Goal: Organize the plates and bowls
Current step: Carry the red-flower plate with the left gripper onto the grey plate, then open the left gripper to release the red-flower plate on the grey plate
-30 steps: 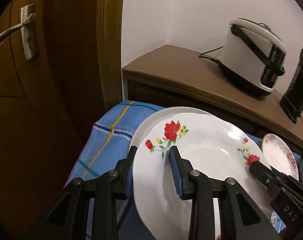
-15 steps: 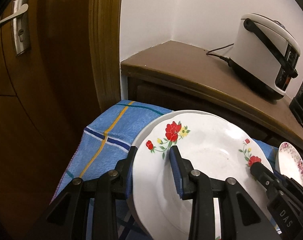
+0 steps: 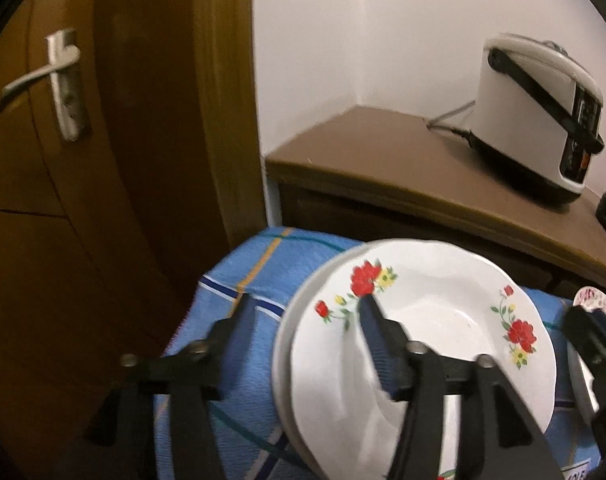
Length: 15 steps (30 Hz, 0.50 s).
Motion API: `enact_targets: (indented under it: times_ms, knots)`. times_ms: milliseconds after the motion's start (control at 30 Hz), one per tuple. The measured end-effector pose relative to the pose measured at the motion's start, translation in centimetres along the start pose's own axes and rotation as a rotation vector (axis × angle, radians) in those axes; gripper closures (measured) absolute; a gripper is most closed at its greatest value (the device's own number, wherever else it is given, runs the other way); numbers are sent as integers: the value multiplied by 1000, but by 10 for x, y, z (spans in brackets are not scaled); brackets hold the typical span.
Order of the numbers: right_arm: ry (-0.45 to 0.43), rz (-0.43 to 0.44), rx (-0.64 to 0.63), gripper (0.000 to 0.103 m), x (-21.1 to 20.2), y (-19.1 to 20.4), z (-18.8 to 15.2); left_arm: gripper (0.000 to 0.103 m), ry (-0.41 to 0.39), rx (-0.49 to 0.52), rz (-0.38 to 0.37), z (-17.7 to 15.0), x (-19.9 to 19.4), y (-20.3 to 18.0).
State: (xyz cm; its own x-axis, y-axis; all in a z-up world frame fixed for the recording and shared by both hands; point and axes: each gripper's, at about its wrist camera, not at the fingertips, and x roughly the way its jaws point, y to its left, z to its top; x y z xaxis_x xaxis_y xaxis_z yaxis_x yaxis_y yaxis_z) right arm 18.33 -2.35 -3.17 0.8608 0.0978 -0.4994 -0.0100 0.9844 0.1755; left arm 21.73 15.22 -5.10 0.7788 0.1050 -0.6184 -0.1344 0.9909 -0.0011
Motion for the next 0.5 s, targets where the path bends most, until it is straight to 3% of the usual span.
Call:
enact_targets:
  times_ms: [167, 500]
  knots:
    - [-5, -12, 17, 47, -8, -1, -6, 34, -93, -5, 75, 1, -12, 6]
    - [-36, -40, 5, 47, -58, -26, -22, 34, -97, -21, 87, -11, -31, -3]
